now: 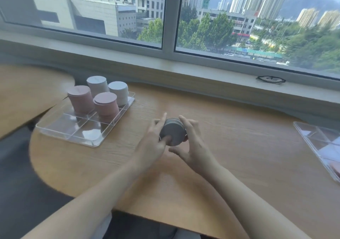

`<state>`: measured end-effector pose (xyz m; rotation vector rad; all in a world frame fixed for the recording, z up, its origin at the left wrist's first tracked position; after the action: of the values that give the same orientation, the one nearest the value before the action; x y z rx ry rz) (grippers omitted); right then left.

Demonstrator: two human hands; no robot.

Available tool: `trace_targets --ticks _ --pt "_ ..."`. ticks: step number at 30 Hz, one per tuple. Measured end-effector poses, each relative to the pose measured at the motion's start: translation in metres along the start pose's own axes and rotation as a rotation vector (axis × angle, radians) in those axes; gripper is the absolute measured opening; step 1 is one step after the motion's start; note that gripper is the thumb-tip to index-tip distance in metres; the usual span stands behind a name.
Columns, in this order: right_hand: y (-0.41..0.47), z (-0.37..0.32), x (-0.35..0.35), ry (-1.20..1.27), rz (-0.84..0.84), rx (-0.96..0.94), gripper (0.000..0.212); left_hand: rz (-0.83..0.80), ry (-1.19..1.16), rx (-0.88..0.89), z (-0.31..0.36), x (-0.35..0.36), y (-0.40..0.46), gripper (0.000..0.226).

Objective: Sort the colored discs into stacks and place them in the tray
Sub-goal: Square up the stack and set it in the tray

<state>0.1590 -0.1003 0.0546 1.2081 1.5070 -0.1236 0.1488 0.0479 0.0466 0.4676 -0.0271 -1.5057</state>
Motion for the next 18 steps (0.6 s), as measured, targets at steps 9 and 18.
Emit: trace_targets --ticks 9,18 --pt "0.098 -0.129 0.108 0.168 0.003 -0.177 0.059 0.351 -0.102 -0.077 -0.005 -0.192 -0.056 0.041" --pt "0.165 -0.203 0.196 0.244 -0.179 -0.140 0.061 0.420 0.199 -0.181 -0.043 -0.301 -0.060 0.062"
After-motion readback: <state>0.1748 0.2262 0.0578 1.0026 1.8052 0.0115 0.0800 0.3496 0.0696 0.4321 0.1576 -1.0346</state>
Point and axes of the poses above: each hand's wrist, its own y-axis towards the middle knuckle, its own x-axis out of the palm, z = x × y, the point moved 6 cm from there along y, towards the middle knuckle, and after that the axes turned 14 degrees about -y, right-handed, at the moved point
